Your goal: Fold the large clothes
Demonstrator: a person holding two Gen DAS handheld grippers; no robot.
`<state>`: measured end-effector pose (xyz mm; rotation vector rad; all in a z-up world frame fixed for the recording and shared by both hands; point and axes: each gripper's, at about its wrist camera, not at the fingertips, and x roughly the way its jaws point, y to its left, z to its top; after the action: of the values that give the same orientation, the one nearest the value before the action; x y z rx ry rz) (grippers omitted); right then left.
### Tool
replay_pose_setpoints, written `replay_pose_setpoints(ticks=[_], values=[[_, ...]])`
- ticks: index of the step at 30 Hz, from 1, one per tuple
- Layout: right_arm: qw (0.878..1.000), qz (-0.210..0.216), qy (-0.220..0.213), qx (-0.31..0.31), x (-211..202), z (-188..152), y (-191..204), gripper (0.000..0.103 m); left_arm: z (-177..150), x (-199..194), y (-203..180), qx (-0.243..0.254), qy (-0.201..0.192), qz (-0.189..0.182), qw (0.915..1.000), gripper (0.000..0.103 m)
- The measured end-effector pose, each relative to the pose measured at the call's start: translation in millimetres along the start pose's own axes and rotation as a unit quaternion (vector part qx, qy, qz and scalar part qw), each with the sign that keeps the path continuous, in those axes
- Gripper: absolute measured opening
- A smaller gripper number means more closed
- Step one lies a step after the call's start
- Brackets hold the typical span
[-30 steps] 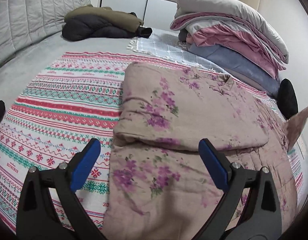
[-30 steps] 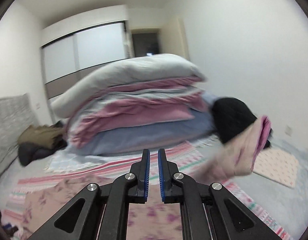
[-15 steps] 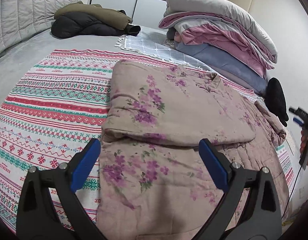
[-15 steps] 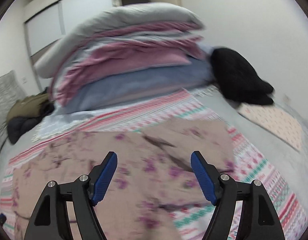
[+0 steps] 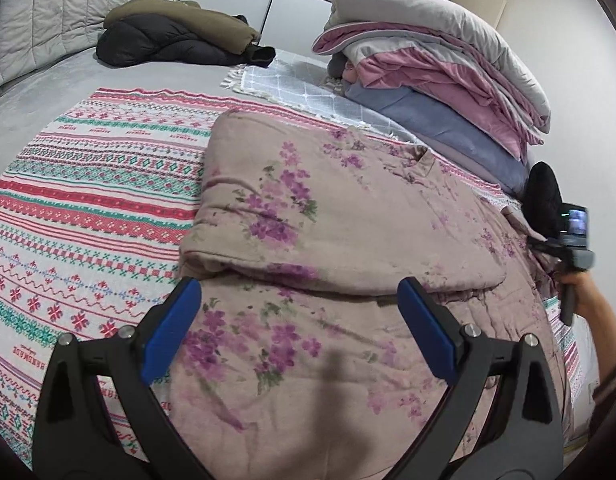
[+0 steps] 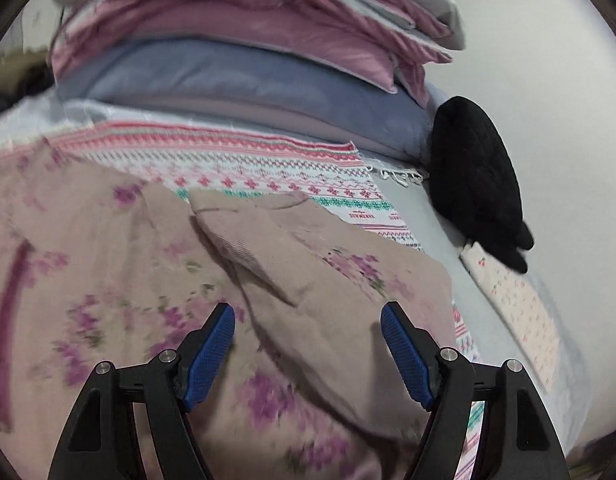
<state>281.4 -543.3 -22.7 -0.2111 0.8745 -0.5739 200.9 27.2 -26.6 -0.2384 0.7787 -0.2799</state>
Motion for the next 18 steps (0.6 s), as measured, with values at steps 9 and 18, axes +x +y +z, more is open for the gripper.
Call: replay_pose_setpoints(ticks=[9,18], values=[[0.996,-0.082,-0.007,-0.045,10.1,-0.5,17.5,0.015,1.8,0.5,-3.3,0.003,-0.001,-0.004,1.0000,0.098],[0.990,0.064,-0.127,0.017,-150.9,47.5,-0.1,0.014,6.5,-13.2,1.0,-0.009,-0.009,-0.033,0.9994,0.098]])
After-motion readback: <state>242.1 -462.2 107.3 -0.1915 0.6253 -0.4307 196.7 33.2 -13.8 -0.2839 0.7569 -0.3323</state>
